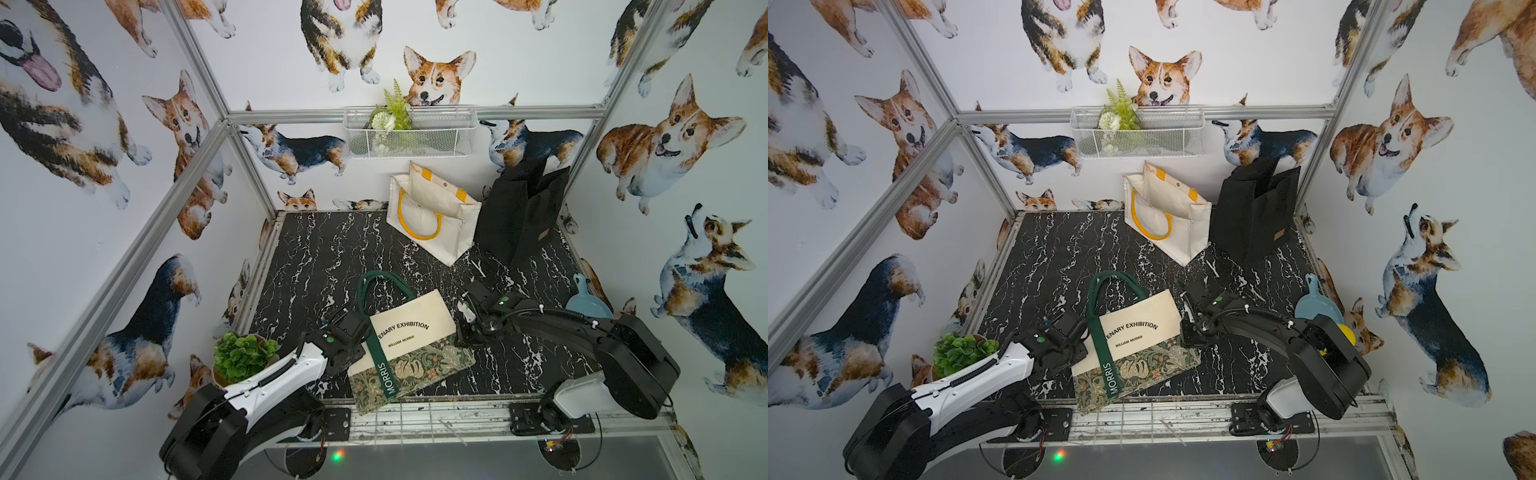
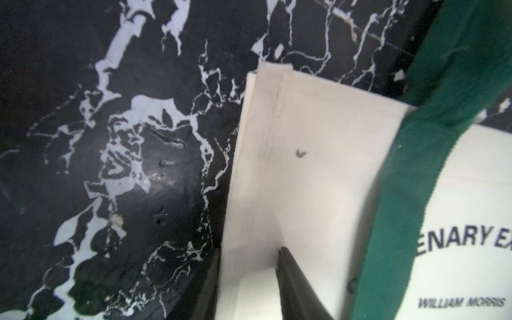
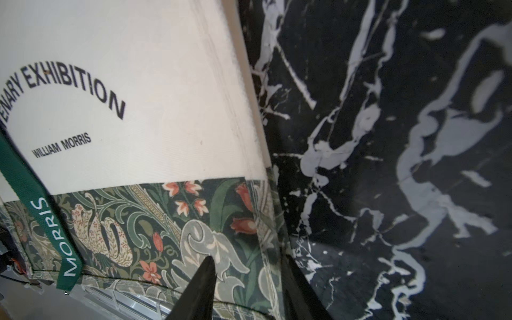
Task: Put away the canvas bag
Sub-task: Move the canvas bag to the center of the board.
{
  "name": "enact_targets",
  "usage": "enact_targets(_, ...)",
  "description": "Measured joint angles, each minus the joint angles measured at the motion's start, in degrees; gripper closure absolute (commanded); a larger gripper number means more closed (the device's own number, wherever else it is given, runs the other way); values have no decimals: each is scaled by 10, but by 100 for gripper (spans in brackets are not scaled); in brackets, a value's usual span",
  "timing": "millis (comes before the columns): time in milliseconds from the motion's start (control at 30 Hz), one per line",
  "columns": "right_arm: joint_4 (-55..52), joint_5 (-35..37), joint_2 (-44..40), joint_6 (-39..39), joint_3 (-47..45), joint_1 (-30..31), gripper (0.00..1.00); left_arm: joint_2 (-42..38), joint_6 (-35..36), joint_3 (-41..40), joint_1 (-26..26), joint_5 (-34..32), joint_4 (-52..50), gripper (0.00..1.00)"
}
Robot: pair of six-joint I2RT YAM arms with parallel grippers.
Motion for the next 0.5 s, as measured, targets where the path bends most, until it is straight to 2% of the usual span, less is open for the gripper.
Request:
enact_targets(267, 0, 8, 42, 33, 21, 37, 60, 38, 60, 40, 68, 8, 7, 62)
enact_targets(500, -5, -1, 106, 37, 98, 41, 59, 65, 115, 82, 154, 35, 24, 60)
